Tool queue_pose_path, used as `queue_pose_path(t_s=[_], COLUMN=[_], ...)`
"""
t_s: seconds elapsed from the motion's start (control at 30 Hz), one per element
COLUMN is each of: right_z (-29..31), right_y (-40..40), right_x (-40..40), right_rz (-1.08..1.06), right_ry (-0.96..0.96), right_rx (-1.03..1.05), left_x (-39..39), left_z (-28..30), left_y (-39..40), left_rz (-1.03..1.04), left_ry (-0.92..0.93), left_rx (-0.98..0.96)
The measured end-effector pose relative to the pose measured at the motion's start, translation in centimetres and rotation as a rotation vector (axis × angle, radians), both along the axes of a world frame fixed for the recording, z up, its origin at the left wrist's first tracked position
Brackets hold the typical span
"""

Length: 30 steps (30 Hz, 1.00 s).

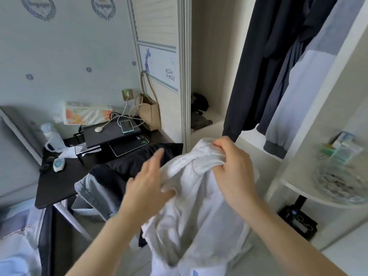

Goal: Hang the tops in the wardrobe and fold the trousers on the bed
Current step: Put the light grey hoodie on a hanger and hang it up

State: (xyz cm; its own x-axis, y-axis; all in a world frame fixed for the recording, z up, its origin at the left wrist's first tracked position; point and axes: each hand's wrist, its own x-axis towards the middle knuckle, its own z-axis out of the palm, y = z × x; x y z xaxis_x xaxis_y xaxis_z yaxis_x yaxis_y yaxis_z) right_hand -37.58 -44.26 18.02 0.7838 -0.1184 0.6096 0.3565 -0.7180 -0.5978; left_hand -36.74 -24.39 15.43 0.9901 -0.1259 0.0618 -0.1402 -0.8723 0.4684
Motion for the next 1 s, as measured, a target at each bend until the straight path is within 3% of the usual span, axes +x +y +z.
queue_pose_path(t_s=[0.1, 0.23, 0.3, 0.37, 0.43, 0.53, 0.6, 0.77, 0.9, 1.0], right_z=[0.7, 1.7, 2.5, 3.3, 4.1, 6.0, 7.0, 7.7, 7.6, 6.5], right_y=[1.7, 1.6, 1.8, 2.1, 2.0, 1.2, 0.7, 1.9, 0.9, -0.8], right_x=[0.1, 2.7, 4.2, 5.6, 7.4, 10.1, 11.1, 13.3, 14.1, 14.4], right_rz=[-0.031, -0.136, -0.200, -0.249, -0.318, -0.432, -0.453, -0.498, -0.591, -0.736], right_ry=[-0.048, -0.078, -0.129, -0.177, -0.146, -0.119, -0.155, -0.139, -0.138, -0.079], right_rx=[-0.023, -0.066, -0.134, -0.180, -0.127, -0.067, -0.065, -0.061, -0.094, -0.172], left_x=[0.1, 1.5, 3.2, 5.1, 7.5, 11.3, 13.0, 16.4, 19.7, 22.6], left_z=[-2.4, -3.7, -2.8, -1.9, -1.6, -2.9, -3.1, -0.9, -1.1, -0.3], left_y=[-2.9, -3.6, -4.2, -4.8, -4.3, -1.9, -0.8, -2.6, -2.0, 0.1], left_rz=[-0.071, -0.173, -0.225, -0.166, -0.092, -0.189, -0.255, -0.295, -0.271, -0.258], left_ry=[-0.031, 0.166, 0.091, -0.100, -0.229, -0.022, 0.112, -0.099, -0.354, -0.412], left_rx=[-0.120, -0.721, -0.851, -0.790, -0.556, -0.196, -0.103, -0.295, -0.163, -0.250])
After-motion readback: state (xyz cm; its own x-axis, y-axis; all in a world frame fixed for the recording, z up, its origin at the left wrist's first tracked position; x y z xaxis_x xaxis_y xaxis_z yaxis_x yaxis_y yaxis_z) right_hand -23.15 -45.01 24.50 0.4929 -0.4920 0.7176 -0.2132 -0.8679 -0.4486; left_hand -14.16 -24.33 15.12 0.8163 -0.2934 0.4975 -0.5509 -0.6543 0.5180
